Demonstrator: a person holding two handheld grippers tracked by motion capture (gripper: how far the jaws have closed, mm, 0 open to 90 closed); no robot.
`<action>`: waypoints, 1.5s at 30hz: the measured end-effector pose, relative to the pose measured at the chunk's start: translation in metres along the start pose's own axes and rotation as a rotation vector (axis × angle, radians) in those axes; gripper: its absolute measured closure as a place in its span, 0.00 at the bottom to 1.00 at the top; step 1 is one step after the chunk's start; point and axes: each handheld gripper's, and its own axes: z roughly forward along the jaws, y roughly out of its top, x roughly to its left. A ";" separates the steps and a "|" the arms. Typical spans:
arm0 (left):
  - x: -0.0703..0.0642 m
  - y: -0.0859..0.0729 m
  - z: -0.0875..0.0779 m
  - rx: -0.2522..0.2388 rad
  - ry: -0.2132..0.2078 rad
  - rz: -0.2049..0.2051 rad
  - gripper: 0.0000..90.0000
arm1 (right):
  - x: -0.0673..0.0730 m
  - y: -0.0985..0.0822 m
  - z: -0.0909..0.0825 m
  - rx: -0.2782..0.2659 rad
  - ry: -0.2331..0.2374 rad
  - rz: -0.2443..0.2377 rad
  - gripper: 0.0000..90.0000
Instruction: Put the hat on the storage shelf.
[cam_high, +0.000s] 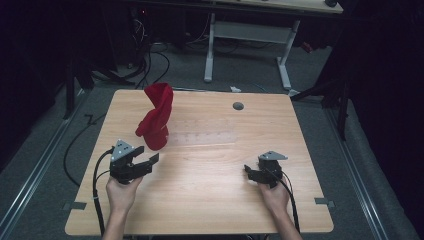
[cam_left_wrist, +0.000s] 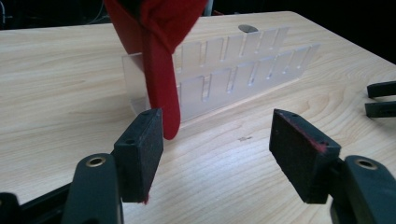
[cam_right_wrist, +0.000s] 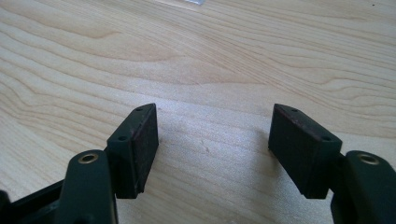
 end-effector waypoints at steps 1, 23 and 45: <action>0.000 0.000 0.000 0.000 0.000 0.000 0.39 | 0.000 0.000 0.000 0.000 0.000 0.000 0.37; 0.001 -0.035 0.004 0.095 -0.003 -0.023 0.39 | 0.000 0.000 0.000 -0.001 0.000 -0.002 0.37; 0.002 -0.082 0.027 0.163 0.064 0.101 0.40 | 0.000 0.000 0.000 -0.001 0.000 -0.003 0.37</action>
